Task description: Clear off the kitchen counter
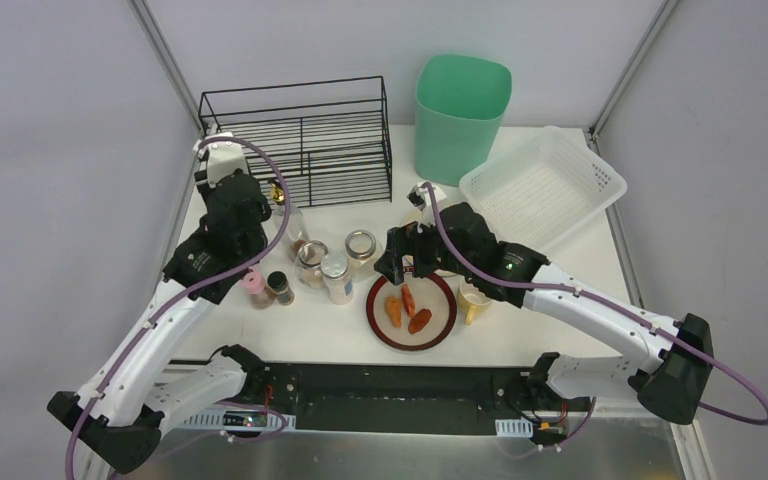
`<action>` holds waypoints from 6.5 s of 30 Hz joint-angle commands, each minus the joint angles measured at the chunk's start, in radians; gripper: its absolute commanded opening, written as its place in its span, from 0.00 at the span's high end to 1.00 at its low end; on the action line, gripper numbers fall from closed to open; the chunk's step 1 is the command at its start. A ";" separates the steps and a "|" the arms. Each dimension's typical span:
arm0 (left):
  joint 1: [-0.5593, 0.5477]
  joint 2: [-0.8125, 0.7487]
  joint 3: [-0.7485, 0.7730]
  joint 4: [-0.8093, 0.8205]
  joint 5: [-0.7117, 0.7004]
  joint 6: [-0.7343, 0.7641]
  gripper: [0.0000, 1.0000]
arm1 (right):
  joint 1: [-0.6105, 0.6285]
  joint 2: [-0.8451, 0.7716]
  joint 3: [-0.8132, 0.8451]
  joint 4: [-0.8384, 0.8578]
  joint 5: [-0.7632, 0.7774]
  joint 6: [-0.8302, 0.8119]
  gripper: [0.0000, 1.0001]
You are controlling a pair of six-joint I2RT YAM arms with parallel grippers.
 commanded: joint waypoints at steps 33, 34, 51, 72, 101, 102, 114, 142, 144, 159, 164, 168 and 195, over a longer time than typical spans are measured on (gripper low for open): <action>0.183 0.611 0.876 0.378 0.247 0.419 1.00 | 0.022 0.078 -0.005 0.079 -0.054 0.005 0.08; 0.190 0.627 0.897 0.380 0.264 0.411 1.00 | 0.021 0.081 -0.004 0.080 -0.054 0.005 0.08; 0.254 0.987 1.370 0.384 0.465 0.289 1.00 | 0.025 0.088 -0.011 0.082 -0.011 -0.018 0.08; 0.283 1.194 1.478 0.449 0.508 0.169 1.00 | 0.024 0.128 -0.004 0.084 0.001 -0.019 0.08; 0.224 1.255 1.416 0.431 0.489 0.080 1.00 | 0.026 0.117 0.004 0.066 0.010 0.007 0.08; 0.213 1.261 1.419 0.434 0.484 0.087 1.00 | 0.026 0.111 0.002 0.066 0.040 0.008 0.08; 0.141 1.334 1.424 0.483 0.444 0.110 1.00 | 0.025 -0.007 -0.075 0.053 0.099 0.044 0.08; 0.065 1.215 1.254 0.527 0.442 0.210 0.30 | 0.025 -0.109 -0.132 0.056 0.080 0.077 0.06; 0.065 1.194 1.238 0.522 0.438 0.215 0.27 | 0.025 -0.112 -0.131 0.055 0.081 0.081 0.05; 0.054 0.938 1.120 0.233 0.463 0.126 0.08 | 0.025 -0.111 -0.091 -0.002 0.087 0.096 0.04; 0.044 0.771 0.957 0.146 0.467 0.034 0.01 | 0.027 -0.113 -0.071 -0.043 0.078 0.109 0.04; 0.041 0.642 0.823 0.074 0.471 -0.016 0.01 | 0.027 -0.123 -0.072 -0.076 0.085 0.109 0.04; 0.025 -0.040 0.066 -0.154 0.731 -0.222 0.01 | 0.032 -0.144 -0.090 -0.176 0.076 0.108 0.04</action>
